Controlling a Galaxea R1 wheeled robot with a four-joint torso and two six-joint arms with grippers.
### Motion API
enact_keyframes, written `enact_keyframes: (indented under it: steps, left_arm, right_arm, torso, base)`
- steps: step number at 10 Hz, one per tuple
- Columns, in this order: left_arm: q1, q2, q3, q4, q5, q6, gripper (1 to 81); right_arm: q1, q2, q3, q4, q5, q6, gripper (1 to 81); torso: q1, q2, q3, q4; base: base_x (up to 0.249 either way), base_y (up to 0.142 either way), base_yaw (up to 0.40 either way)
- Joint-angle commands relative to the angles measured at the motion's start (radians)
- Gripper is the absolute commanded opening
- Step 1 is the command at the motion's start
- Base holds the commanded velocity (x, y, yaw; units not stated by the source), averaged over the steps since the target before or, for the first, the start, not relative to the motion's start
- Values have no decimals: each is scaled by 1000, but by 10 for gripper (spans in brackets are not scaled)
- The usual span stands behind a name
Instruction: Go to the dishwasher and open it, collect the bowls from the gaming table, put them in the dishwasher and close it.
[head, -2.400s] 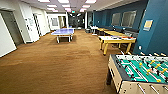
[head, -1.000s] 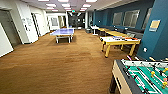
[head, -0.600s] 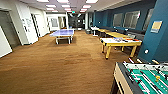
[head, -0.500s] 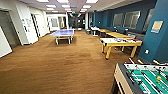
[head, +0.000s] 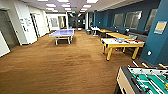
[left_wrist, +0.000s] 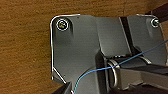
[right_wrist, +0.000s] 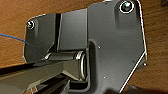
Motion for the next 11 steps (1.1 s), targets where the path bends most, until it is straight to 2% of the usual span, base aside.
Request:
enact_keyframes:
  steps: [1,11]
  left_arm:
    - [-48,-6,-2,5,51,8,811]
    - [-47,-6,-2,4,51,8,811]
  right_arm:
    - [44,2,2,5,-55,-3,811]
    - [44,-4,-4,11,-55,0,811]
  torso:
    - [0,0,0,0]
    - [0,0,0,0]
  base:
    - [207,0,0]
    - [207,0,0]
